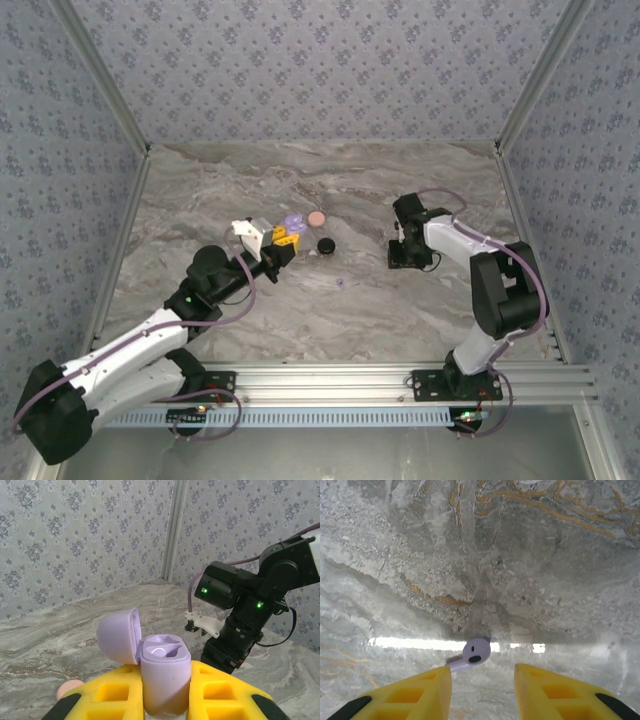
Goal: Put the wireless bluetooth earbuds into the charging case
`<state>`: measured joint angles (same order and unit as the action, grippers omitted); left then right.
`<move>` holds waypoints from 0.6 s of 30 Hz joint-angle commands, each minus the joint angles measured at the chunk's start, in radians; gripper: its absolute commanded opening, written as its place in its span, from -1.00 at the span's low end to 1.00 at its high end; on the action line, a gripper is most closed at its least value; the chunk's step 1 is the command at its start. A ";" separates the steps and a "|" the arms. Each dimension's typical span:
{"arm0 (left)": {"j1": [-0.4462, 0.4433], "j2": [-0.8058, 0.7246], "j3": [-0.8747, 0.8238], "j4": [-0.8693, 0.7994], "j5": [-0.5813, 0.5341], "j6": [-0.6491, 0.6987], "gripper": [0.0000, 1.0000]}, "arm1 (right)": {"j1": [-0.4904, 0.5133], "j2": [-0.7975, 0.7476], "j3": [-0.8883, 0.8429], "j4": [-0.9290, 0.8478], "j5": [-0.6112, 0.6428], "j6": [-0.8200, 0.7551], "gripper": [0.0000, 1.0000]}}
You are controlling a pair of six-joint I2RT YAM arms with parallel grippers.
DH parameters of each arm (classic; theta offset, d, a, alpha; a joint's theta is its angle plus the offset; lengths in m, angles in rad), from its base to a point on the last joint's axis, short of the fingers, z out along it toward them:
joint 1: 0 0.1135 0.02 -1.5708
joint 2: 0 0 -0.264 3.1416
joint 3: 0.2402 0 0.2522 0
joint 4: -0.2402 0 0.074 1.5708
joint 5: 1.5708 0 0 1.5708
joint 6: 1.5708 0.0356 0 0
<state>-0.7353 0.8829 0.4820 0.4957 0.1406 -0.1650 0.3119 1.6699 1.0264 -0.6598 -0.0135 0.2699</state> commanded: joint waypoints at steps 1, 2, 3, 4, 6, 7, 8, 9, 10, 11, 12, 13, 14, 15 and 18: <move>-0.004 -0.025 0.037 0.015 -0.010 0.019 -1.00 | -0.003 0.039 0.027 0.023 0.023 0.015 -0.22; -0.004 -0.025 0.035 0.014 -0.012 0.018 -1.00 | -0.002 0.046 0.027 0.032 0.023 0.015 -0.23; -0.004 -0.025 0.035 0.015 -0.011 0.019 -1.00 | -0.003 0.053 0.027 0.039 0.021 0.015 -0.24; -0.003 -0.024 0.035 0.016 -0.012 0.020 -1.00 | -0.002 0.060 0.029 0.044 0.017 0.015 -0.25; -0.004 -0.021 0.037 0.018 -0.011 0.019 -1.00 | 0.000 0.075 0.036 0.046 0.014 0.013 -0.27; -0.003 -0.019 0.037 0.019 -0.011 0.019 -1.00 | 0.000 0.082 0.038 0.048 0.016 0.011 -0.28; -0.003 -0.018 0.037 0.020 -0.011 0.019 -1.00 | 0.001 0.088 0.039 0.051 0.017 0.012 -0.31; -0.004 -0.016 0.038 0.021 -0.010 0.019 -1.00 | 0.002 0.092 0.040 0.053 0.020 0.012 -0.33; -0.003 -0.014 0.038 0.021 -0.012 0.019 -1.00 | 0.003 0.096 0.040 0.054 0.020 0.012 -0.34; -0.004 -0.013 0.038 0.022 -0.012 0.019 -1.00 | 0.004 0.099 0.040 0.054 0.019 0.012 -0.36; -0.004 -0.012 0.039 0.023 -0.011 0.019 -1.00 | 0.005 0.103 0.041 0.054 0.021 0.011 -0.39; -0.004 -0.010 0.039 0.023 -0.011 0.019 -1.00 | 0.008 0.108 0.042 0.054 0.021 0.012 -0.41; -0.004 -0.008 0.040 0.023 -0.012 0.019 -1.00 | 0.010 0.110 0.042 0.051 0.023 0.012 -0.42; -0.003 -0.008 0.041 0.024 -0.012 0.019 -1.00 | 0.012 0.111 0.042 0.047 0.023 0.012 -0.46; -0.003 -0.004 0.041 0.026 -0.012 0.019 -1.00 | 0.017 0.098 0.036 0.040 0.028 0.014 -0.55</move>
<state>-0.7353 0.8787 0.4820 0.4934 0.1406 -0.1646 0.3172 1.7508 1.0466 -0.6273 0.0147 0.2737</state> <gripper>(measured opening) 0.197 0.237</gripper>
